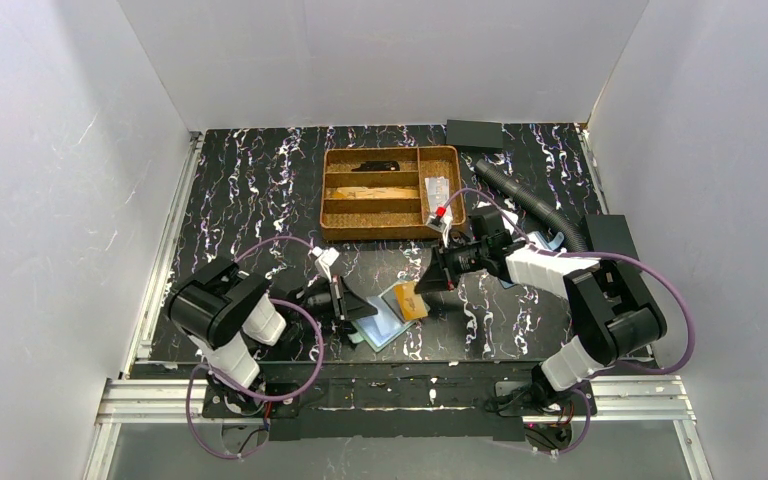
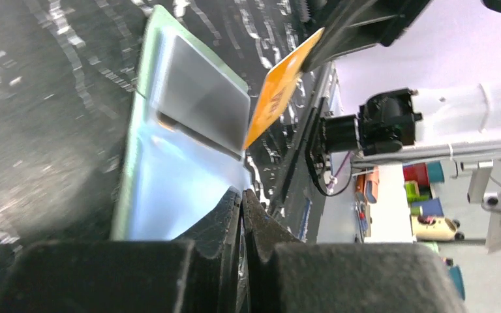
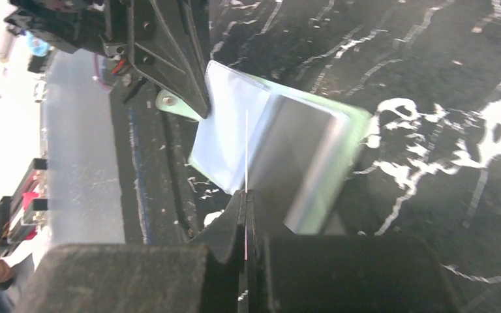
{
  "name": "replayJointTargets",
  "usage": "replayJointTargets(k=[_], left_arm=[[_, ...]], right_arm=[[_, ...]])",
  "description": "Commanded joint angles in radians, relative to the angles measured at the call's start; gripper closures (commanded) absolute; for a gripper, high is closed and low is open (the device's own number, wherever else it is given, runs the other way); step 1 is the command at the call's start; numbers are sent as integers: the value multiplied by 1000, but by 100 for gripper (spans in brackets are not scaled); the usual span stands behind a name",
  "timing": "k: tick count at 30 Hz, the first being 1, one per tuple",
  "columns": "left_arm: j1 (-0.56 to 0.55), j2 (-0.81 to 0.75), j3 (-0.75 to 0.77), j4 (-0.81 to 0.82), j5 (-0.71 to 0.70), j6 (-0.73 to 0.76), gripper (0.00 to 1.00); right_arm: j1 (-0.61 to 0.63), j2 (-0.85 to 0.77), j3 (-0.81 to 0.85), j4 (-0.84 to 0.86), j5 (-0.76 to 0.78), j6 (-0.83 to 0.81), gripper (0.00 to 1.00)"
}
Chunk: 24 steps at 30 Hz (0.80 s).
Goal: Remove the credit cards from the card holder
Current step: Remove the credit card from the card holder.
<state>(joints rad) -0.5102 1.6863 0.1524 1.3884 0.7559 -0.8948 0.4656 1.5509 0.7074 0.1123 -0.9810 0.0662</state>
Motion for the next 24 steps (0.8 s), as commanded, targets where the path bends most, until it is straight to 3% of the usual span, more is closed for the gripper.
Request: replayJointTargets(k=[1,6,11,15,20,24], left_arm=[[23,49,-30,-14,-51,-6,96],[25,67,-60,-52,-130,-44,92],[24,-91,-111,-177,-207,-53,88],[25,-346,-107,-473,-261,-4,77],[26,-722,-28,-1016,-376,127,61],[30,-970,21,-1238,-486,191,44]], right_arm=[[-36,-53,22,-32,76,-58,99],[-41,-75,15,-35,85,-63,99],[-49,-83,27,-50,68,-91,99],[-51,-106,56,-107,55,-159,99],[-51,-121,142,-323,111,-346,99],[-51,-84,261,-496,152,-475,99]])
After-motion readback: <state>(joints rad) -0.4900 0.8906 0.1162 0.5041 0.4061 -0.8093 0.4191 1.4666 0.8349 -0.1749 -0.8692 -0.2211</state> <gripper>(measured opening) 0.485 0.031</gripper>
